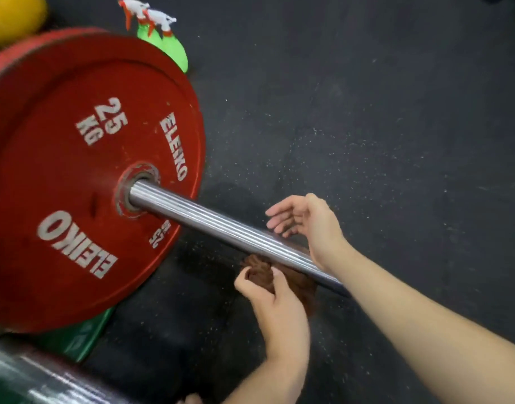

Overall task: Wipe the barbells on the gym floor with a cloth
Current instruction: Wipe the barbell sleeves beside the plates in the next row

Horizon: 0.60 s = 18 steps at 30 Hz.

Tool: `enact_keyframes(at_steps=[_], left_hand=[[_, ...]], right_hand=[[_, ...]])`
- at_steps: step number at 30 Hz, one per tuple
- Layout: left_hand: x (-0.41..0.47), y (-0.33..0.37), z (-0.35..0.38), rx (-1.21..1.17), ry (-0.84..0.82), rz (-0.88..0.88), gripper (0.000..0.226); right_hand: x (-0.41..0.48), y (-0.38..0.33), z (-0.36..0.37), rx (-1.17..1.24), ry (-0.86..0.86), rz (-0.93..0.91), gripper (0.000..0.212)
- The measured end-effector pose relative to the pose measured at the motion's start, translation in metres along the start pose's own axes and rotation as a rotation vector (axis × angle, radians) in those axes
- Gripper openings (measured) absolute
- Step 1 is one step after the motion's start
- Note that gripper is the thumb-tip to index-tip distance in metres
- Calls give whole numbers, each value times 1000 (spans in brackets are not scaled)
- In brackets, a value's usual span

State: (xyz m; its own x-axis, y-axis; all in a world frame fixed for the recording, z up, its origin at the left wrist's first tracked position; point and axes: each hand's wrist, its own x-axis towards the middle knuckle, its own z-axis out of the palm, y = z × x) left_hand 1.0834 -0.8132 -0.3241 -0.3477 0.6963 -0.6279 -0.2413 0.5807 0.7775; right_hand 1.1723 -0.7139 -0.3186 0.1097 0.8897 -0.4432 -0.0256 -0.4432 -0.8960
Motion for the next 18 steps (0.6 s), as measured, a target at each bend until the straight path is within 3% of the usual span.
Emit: enact_keyframes(at_steps=[4,8,12,14,18], left_hand=[[-16,22,-23,-54,-123,-184,19],[-76,106,-66,-118,-150,-312,18],[-151,243,-101,-79,-185,-307,29],[-193,325,-105,4,-245,-253,36],[-268,478,-83,97,-321,-112,46]], right_hand=[[-21,-7,7,-10,263,85,36],[-83,-53,9,17,310,282,32],[-171,-186,11,-137,23,526,22],[-212,-273,14,-121,-76,616,28],[-253,-447,19,-38,-243,542,47]])
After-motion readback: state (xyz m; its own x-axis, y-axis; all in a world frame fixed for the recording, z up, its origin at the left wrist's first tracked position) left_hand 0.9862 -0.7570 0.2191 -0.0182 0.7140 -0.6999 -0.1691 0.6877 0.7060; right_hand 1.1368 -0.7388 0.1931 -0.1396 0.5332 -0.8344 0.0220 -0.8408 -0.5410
